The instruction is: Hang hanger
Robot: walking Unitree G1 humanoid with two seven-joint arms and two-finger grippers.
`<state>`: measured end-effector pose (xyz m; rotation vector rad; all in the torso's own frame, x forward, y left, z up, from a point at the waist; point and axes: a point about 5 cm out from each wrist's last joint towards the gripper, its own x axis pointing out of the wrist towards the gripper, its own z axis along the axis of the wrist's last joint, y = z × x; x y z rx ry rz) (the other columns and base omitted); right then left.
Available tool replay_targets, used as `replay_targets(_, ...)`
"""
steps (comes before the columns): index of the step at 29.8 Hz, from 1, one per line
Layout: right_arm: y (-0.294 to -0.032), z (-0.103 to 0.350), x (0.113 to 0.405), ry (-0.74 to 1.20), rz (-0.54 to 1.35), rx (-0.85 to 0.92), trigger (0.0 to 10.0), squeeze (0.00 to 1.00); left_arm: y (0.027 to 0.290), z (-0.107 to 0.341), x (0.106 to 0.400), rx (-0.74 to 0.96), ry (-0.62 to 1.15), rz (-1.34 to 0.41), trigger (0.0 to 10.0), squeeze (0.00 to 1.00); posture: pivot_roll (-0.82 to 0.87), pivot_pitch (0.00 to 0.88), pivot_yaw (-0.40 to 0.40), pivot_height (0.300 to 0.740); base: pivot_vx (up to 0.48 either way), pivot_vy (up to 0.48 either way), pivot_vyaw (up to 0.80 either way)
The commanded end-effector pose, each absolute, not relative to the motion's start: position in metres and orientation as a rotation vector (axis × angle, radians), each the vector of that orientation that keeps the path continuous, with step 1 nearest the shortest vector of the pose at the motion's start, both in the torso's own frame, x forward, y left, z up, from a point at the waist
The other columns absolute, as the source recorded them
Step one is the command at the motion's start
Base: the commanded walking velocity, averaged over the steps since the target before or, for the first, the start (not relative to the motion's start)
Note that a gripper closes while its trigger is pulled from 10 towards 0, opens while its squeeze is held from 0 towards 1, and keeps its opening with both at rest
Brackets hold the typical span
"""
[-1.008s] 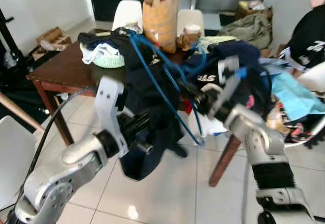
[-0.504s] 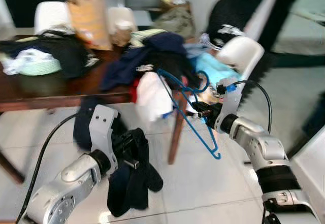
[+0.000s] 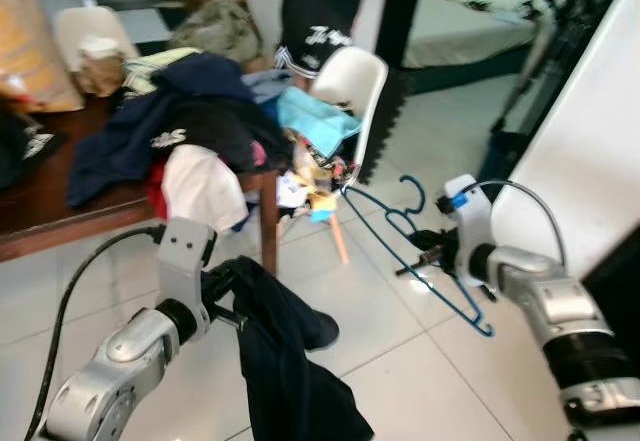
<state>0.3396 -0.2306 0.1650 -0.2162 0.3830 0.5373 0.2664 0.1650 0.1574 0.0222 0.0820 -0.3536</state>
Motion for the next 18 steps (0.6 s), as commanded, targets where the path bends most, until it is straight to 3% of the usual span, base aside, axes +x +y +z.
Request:
replay_targets(1, -0.227, 0.167, 0.334, 0.392, 0.619, -0.229, 10.0, 0.00, 0.171, 0.161, 0.270, 0.037, 0.047, -0.320, 10.0, 0.00, -0.02, 0.024, -0.057, 0.740, 0.000, 0.000, -0.80)
replay_targets(8, -0.233, 0.177, 0.314, 0.402, 0.822, -0.260, 10.0, 0.00, 0.178, 0.174, 0.281, 0.028, -0.018, -0.245, 10.0, 0.00, -0.02, 0.022, -0.059, 0.740, 0.000, 0.000, -0.80)
replay_targets(12, -0.226, 0.166, 0.284, 0.533, 1.034, -0.332, 10.0, 0.00, 0.195, 0.187, 0.293, -0.049, -0.072, -0.107, 10.0, 0.00, -0.02, 0.025, -0.055, 0.740, 0.000, 0.000, -0.80)
replay_targets(18, -0.216, 0.158, 0.272, 0.581, 1.122, -0.352, 10.0, 0.00, 0.201, 0.189, 0.297, -0.076, -0.082, -0.054, 10.0, 0.00, -0.03, 0.025, -0.050, 0.740, 0.000, 0.000, -0.79)
